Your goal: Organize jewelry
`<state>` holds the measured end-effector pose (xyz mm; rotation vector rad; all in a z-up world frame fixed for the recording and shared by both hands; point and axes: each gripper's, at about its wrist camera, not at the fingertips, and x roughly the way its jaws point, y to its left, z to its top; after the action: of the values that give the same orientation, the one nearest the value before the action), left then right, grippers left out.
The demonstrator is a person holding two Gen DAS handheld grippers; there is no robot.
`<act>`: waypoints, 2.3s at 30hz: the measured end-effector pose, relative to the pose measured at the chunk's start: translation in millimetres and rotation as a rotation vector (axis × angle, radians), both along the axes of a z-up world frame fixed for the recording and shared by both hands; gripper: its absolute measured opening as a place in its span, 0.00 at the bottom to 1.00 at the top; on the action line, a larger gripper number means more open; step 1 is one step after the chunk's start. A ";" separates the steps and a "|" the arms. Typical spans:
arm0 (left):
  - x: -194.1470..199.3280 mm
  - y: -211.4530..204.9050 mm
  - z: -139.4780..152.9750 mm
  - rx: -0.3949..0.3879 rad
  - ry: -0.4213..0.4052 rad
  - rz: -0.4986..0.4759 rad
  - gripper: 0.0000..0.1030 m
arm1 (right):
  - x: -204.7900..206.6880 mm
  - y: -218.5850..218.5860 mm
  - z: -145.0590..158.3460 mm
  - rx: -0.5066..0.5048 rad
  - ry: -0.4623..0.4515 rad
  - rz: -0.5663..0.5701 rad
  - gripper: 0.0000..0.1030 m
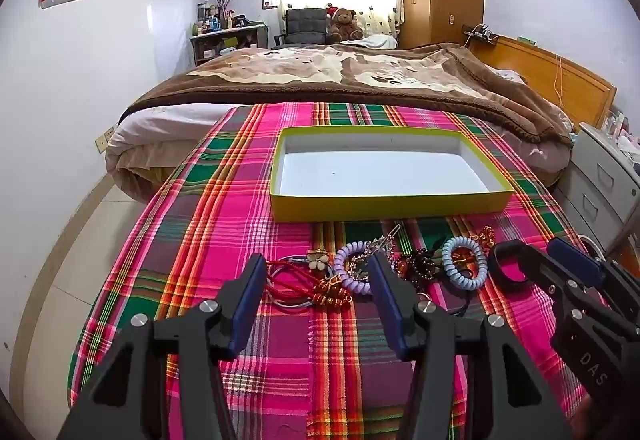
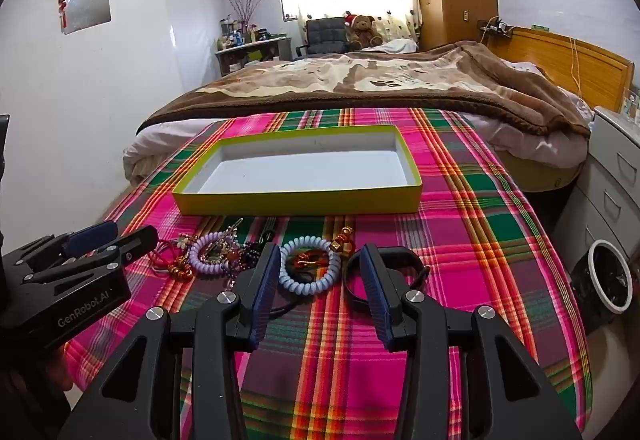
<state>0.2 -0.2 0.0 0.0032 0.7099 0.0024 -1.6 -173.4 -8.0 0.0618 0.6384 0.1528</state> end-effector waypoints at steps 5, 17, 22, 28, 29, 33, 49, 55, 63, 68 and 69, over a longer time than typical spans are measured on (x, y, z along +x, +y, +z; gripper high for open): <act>-0.8 0.7 0.4 -0.005 -0.009 0.010 0.53 | -5.9 -2.4 1.5 0.018 -0.013 -0.015 0.41; -2.8 1.7 3.4 -0.004 -0.007 0.014 0.53 | 1.9 -2.3 -0.2 0.000 0.005 -0.009 0.41; -5.4 4.7 5.1 -0.005 -0.012 0.019 0.53 | 1.6 -2.5 0.3 0.001 0.006 -0.012 0.41; -5.0 4.5 6.4 -0.004 -0.007 0.024 0.53 | 1.0 -3.1 1.1 -0.001 0.004 -0.015 0.41; -4.0 5.5 5.6 -0.005 -0.004 0.023 0.53 | 0.8 -3.4 1.2 -0.001 0.004 -0.017 0.41; -3.2 6.0 5.8 -0.006 -0.002 0.024 0.53 | 0.8 -4.1 2.2 -0.002 0.004 -0.022 0.41; -3.3 5.6 4.3 -0.005 -0.002 0.030 0.53 | 0.1 -5.3 2.3 -0.001 0.003 -0.027 0.41; -3.6 5.4 4.1 -0.003 -0.003 0.032 0.53 | 0.3 -4.9 2.5 -0.003 0.002 -0.027 0.41; -4.0 6.9 3.0 -0.005 -0.001 0.033 0.53 | -0.2 -5.1 2.6 -0.003 0.003 -0.027 0.41; -3.9 6.9 3.2 -0.004 -0.002 0.034 0.53 | -0.3 -4.9 2.4 -0.002 0.004 -0.026 0.41; -3.8 7.2 3.1 -0.005 -0.001 0.033 0.53 | -0.3 -5.2 2.3 -0.002 0.004 -0.026 0.41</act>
<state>-3.6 7.0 3.1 -0.0130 0.7085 0.0323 -1.9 -178.6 -5.7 0.0683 0.6417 0.1268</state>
